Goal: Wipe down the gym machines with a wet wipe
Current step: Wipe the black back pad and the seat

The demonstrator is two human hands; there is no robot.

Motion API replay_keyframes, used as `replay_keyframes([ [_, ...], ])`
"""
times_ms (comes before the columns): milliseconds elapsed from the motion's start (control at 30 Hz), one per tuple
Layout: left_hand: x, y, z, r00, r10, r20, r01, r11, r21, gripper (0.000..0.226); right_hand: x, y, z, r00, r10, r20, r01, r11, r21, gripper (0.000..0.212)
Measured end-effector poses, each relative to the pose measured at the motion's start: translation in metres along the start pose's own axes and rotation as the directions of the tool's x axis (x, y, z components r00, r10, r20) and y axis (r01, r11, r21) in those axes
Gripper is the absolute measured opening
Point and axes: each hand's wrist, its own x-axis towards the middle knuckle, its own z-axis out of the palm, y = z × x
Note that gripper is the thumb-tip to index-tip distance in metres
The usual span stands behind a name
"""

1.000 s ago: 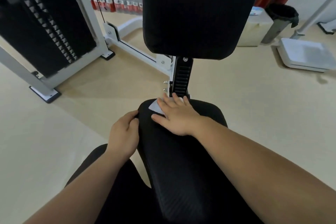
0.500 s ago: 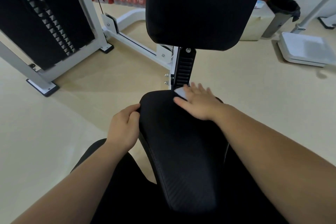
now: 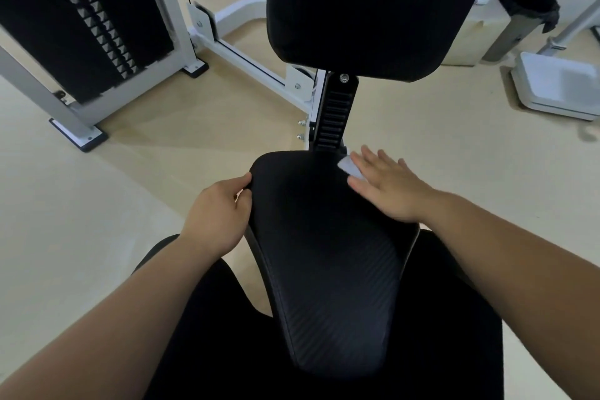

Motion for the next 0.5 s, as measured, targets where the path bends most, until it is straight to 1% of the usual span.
replay_keyframes([
  [67, 0.001, -0.002, -0.001, 1.000, 0.005, 0.015, -0.005, 1.000, 0.026, 0.042, 0.029, -0.013, -0.006, 0.998, 0.062, -0.005, -0.062, 0.996, 0.058, 0.089],
  [100, 0.001, -0.004, -0.002, 1.000, 0.007, 0.020, -0.008, 1.000, 0.020, 0.041, 0.040, -0.029, -0.006, 0.999, 0.049, -0.018, -0.048, 0.998, 0.041, 0.090],
  [133, 0.002, -0.006, -0.001, 1.000, 0.009, 0.018, -0.009, 1.000, 0.004, 0.040, 0.045, -0.049, -0.005, 0.999, 0.001, -0.032, -0.001, 1.000, 0.005, 0.093],
  [200, 0.006, -0.012, 0.000, 1.000, 0.006, 0.017, -0.006, 1.000, -0.019, 0.037, 0.036, -0.090, 0.002, 0.986, -0.168, -0.017, 0.167, 0.984, -0.056, 0.097],
  [233, 0.009, -0.015, 0.001, 1.000, -0.002, 0.017, 0.002, 1.000, 0.002, 0.034, 0.021, -0.106, 0.008, 0.963, -0.269, 0.003, 0.269, 0.960, -0.072, 0.098],
  [267, 0.013, -0.020, 0.002, 1.000, -0.016, 0.024, 0.015, 0.999, 0.044, 0.033, 0.001, -0.116, 0.013, 0.929, -0.370, 0.015, 0.370, 0.925, -0.083, 0.096],
  [300, 0.015, -0.022, 0.002, 0.998, -0.044, 0.038, 0.041, 0.996, 0.082, 0.037, -0.023, -0.118, 0.017, 0.887, -0.461, 0.017, 0.460, 0.883, -0.092, 0.094],
  [367, 0.011, -0.026, 0.003, 0.995, -0.088, 0.047, 0.085, 0.994, 0.062, 0.044, -0.064, -0.102, 0.020, 0.819, -0.573, 0.039, 0.574, 0.813, -0.103, 0.087],
  [400, 0.007, -0.028, 0.006, 0.994, -0.096, 0.045, 0.095, 0.995, 0.019, 0.044, -0.075, -0.089, 0.021, 0.809, -0.585, 0.062, 0.588, 0.801, -0.109, 0.084],
  [433, 0.002, -0.029, 0.008, 0.994, -0.102, 0.040, 0.103, 0.994, -0.031, 0.044, -0.080, -0.074, 0.019, 0.822, -0.563, 0.082, 0.569, 0.814, -0.120, 0.082],
  [500, -0.008, -0.027, 0.012, 0.995, -0.099, 0.017, 0.100, 0.983, -0.154, 0.042, -0.067, -0.052, 0.013, 0.889, -0.448, 0.095, 0.457, 0.880, -0.130, 0.083],
])
